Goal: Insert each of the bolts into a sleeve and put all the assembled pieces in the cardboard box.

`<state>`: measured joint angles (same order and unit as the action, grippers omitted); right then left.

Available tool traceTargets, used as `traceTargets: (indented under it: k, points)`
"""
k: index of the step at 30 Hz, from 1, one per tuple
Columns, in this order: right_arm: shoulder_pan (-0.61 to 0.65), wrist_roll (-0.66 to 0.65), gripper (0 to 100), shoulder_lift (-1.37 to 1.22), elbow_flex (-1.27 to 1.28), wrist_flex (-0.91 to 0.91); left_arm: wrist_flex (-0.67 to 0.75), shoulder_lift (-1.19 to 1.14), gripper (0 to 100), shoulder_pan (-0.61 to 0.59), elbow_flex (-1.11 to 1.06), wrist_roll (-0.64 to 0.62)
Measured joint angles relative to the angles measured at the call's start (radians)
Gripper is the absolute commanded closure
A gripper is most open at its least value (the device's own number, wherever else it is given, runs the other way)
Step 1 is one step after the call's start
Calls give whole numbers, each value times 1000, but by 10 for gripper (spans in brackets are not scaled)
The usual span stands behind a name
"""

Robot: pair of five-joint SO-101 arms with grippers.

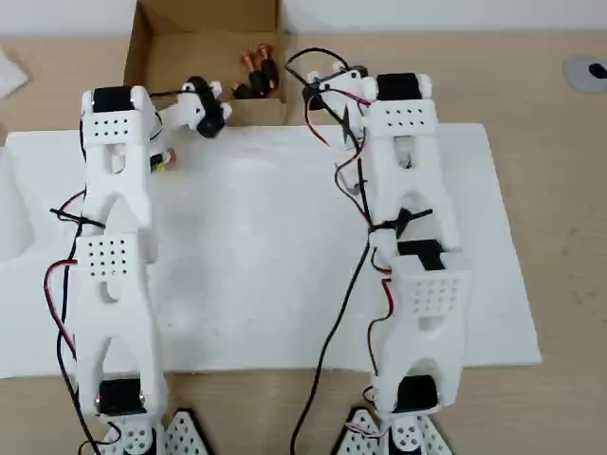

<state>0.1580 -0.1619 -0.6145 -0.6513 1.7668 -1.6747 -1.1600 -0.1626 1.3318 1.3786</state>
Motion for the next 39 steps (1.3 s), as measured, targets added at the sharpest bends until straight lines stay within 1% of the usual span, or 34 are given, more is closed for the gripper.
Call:
traceTargets:
  k: [4,6,10,13,15,17,23,26,30,33,37,39]
  points:
    - [0,0,731,0,0,0,-66,-11,991,5,189,-219]
    - [0,0,731,0,0,0,-66,2,993,6,256,-338]
    - [0,0,731,44,0,0,-75,107,994,12,258,-569]
    - [0,0,731,94,2,0,-75,259,995,8,178,-712]
    - [0,0,731,124,26,0,-75,365,995,-2,68,-790]
    - [0,0,731,161,75,0,-75,470,994,-9,-89,-856]
    - [-2,0,731,338,299,0,-75,796,989,-20,-683,-1026]
    - [-2,0,731,397,400,0,-11,968,990,-32,-913,-1100]
    - [-38,-37,731,404,453,-2,101,1171,990,-38,-1122,-1183]
    - [-104,-41,731,393,453,-15,150,1281,991,-34,-1247,-1218]
    - [-198,23,731,347,453,-87,203,1375,991,-3,-1390,-1232]
    - [-209,52,731,333,453,-123,238,1409,991,14,-1435,-1231]
